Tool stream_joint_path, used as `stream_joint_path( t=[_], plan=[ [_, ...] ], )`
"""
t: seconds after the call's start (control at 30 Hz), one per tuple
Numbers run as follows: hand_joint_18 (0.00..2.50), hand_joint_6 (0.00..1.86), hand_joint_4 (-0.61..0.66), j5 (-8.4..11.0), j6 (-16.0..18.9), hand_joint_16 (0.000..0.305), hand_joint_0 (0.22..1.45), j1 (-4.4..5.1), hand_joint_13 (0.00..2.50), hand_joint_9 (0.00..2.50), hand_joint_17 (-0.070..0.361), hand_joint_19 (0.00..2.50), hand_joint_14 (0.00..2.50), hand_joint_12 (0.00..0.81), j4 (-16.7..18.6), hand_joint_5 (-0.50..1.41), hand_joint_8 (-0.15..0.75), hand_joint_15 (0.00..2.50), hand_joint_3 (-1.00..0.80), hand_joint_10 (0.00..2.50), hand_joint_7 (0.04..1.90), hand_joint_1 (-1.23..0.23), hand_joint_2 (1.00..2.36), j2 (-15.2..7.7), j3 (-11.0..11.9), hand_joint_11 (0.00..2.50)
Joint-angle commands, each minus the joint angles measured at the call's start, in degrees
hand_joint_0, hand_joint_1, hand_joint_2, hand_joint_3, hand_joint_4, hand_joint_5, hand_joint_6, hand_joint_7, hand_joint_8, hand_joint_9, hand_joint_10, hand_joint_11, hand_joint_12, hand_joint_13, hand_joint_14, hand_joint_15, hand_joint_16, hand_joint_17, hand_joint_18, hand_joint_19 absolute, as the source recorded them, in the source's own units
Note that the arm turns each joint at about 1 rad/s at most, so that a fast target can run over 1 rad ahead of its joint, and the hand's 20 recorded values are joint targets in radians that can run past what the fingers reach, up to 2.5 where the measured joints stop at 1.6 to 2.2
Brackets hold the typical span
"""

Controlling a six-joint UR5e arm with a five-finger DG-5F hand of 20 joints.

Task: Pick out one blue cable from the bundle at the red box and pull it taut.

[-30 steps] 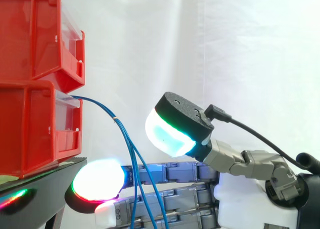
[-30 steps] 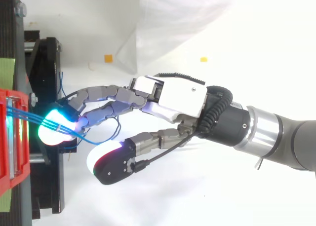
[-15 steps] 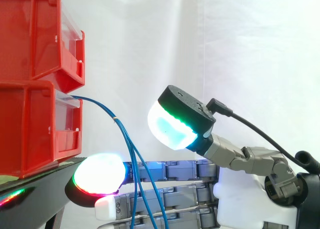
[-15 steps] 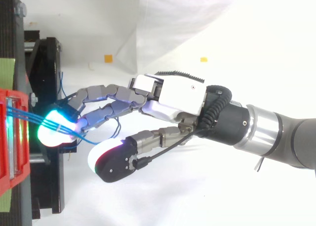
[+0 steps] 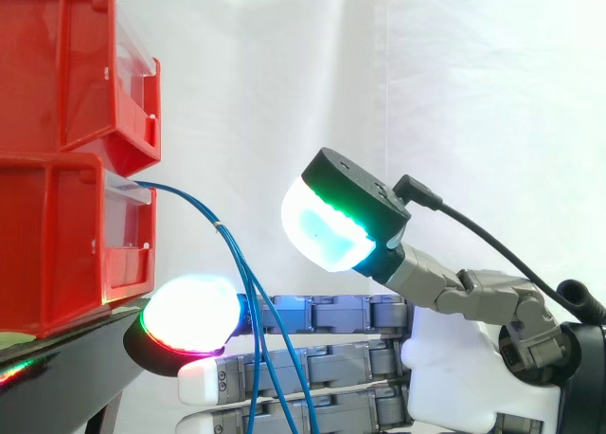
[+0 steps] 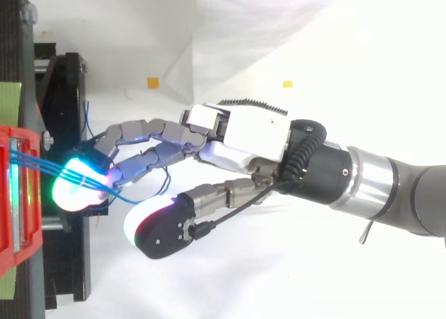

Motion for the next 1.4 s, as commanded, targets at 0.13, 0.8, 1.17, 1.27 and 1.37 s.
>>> stream_joint_path(
  t=[0.13,0.8,1.17,1.27,1.37],
  plan=[
    [0.49,0.50,0.18,-1.54,0.6,0.048,0.57,-0.16,0.63,0.68,0.108,0.59,0.01,0.310,-0.3,-0.15,0.186,0.29,-0.42,0.01,0.95,-0.66,1.01,0.0,0.1,0.34],
    [0.49,0.50,0.18,-3.38,1.9,0.048,0.58,-0.78,0.63,0.68,0.107,0.60,0.01,0.310,0.0,-0.15,0.188,0.30,-0.41,0.01,0.97,-0.65,1.01,0.0,0.1,0.34],
    [0.49,0.50,0.17,-5.23,0.8,0.048,0.58,-1.30,0.63,0.68,0.107,0.60,0.01,0.309,0.1,-0.14,0.187,0.30,-0.41,0.01,0.97,-0.64,1.01,0.0,0.2,0.33],
    [0.49,0.50,0.18,-6.37,-2.0,0.047,0.58,-1.22,0.63,0.68,0.107,0.60,0.01,0.308,0.9,-0.14,0.187,0.30,-0.41,0.01,0.98,-0.64,1.01,0.0,0.1,0.34],
    [0.49,0.50,0.18,-6.55,-2.2,0.048,0.58,-1.22,0.63,0.68,0.107,0.60,0.01,0.309,1.2,-0.14,0.187,0.30,-0.41,0.01,0.98,-0.64,1.01,0.0,0.2,0.34]
  ],
)
